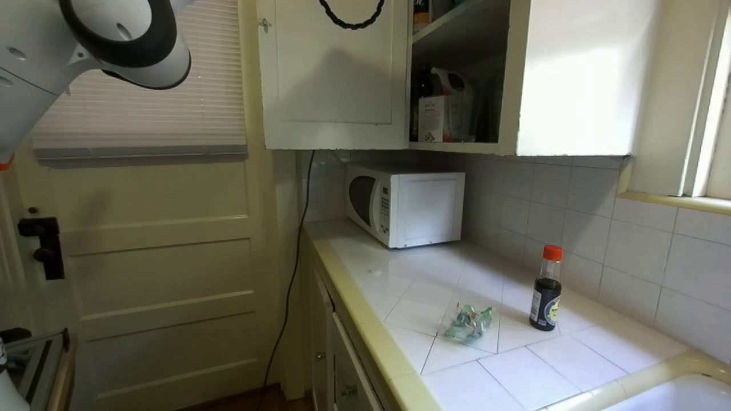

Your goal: Put the cup inside the cupboard

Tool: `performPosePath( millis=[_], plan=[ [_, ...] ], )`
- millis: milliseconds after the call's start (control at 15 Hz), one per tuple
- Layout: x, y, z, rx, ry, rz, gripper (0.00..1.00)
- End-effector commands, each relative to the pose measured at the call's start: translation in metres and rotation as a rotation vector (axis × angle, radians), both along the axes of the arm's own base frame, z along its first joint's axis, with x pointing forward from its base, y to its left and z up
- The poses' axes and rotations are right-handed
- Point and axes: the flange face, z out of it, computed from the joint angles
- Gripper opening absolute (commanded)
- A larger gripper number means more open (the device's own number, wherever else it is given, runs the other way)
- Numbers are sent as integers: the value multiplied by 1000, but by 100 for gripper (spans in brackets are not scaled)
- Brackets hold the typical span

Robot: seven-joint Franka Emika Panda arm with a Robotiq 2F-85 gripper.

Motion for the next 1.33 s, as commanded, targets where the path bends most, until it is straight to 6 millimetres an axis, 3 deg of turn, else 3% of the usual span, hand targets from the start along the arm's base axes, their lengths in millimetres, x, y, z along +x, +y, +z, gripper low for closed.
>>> performPosePath(
  millis=[0,533,600,733,867,933,1000,1133,1267],
  plan=[
    [5,-3,-7,-4,4,21,54],
    [11,-7,-11,-15,-37,38,54],
    [11,-7,-12,-13,-36,37,87],
    [12,-8,-13,-12,-31,34,100],
    [14,-8,-17,-10,-21,30,100],
    [14,-9,-17,-15,-24,25,75],
    [14,-9,-16,-21,-26,21,75],
    [14,-5,-15,-22,-30,27,60],
    [12,-5,-12,-24,-34,23,54]
  ],
)
